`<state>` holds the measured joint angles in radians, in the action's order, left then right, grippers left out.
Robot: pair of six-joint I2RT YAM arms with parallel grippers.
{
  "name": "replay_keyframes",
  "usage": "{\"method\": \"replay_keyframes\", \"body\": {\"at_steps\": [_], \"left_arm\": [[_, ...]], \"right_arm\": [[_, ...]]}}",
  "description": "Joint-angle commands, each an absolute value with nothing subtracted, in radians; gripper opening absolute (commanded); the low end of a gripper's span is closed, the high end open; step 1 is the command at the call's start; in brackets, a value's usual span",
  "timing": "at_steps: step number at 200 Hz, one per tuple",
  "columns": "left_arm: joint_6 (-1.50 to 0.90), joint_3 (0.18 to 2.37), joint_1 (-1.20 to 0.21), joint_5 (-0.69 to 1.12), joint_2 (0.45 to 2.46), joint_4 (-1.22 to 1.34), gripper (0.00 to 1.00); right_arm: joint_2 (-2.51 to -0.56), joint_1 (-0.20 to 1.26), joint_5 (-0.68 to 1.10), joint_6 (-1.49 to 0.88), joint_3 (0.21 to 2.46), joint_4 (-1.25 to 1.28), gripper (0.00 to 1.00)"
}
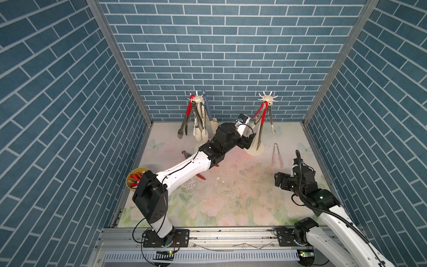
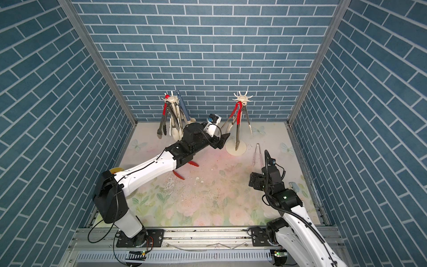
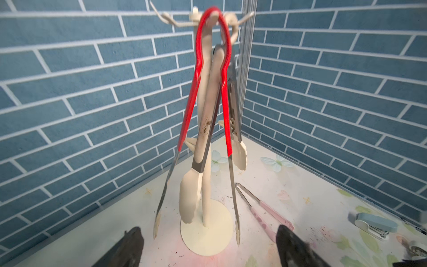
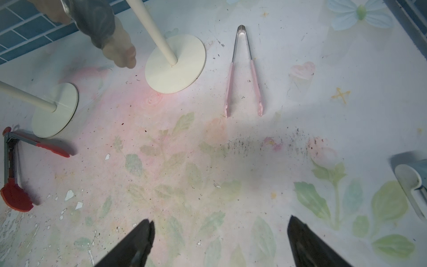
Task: Hang food tongs on kitchen utensil racks
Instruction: Hang the food tongs on the rack, then pick up the food tongs from the center of the board.
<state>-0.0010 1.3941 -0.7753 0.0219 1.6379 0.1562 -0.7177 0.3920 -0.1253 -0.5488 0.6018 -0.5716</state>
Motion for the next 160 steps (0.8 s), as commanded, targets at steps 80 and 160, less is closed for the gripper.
{"method": "replay_keyframes", "body": {"at_steps": [80, 160], "left_arm": [[0.074, 1.234, -0.769, 0.046, 1.293, 0.129, 0.99], [0.118, 1.159, -0.769, 0.096, 1.059, -0.074, 0.99]], "right_arm": [[-1.027, 0.250, 0.012, -0.482, 0.769, -0.515, 0.72], [-1.304, 0.174, 0.084, -0.450, 0.897, -0.470, 0.45]]}}
